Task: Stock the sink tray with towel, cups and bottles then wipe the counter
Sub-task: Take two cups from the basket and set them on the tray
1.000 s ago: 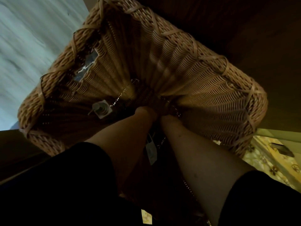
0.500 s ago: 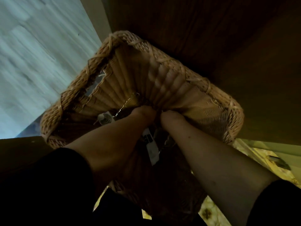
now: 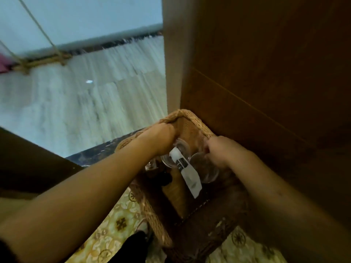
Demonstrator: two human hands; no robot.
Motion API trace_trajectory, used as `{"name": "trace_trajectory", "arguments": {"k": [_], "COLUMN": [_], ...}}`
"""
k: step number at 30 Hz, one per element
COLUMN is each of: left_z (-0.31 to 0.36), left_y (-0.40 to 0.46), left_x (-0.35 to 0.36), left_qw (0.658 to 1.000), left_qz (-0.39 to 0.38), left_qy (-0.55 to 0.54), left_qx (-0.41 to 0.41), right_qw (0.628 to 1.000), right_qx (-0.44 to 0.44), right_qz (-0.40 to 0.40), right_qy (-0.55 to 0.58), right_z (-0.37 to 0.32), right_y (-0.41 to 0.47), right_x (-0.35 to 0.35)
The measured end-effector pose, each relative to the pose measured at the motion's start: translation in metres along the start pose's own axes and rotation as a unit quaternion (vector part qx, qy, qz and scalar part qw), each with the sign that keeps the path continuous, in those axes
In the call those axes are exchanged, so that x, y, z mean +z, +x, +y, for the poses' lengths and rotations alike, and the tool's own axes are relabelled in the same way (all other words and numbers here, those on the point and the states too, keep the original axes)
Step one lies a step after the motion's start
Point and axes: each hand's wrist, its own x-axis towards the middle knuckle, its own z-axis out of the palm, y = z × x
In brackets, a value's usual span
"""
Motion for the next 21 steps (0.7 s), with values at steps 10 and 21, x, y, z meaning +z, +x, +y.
{"name": "trace_trajectory", "arguments": {"k": [10, 21], "left_z": [-0.089, -0.223], "left_y": [-0.189, -0.465], "left_x": [-0.050, 0.005], "left_qw": [0.974, 0.904], "left_qz": [0.131, 0.205], "left_qy": [-0.058, -0.163], "left_qx": [-0.174, -0.339], "right_qw": [0.967, 0.900], "right_qx": [-0.231, -0.404], "right_qz": [0.096, 0.083], "right_qy": [-0.042, -0.138], "right_z": [-0.137, -0.392], "right_y": [-0.065, -0.161], "right_x": [-0.056, 0.018]}}
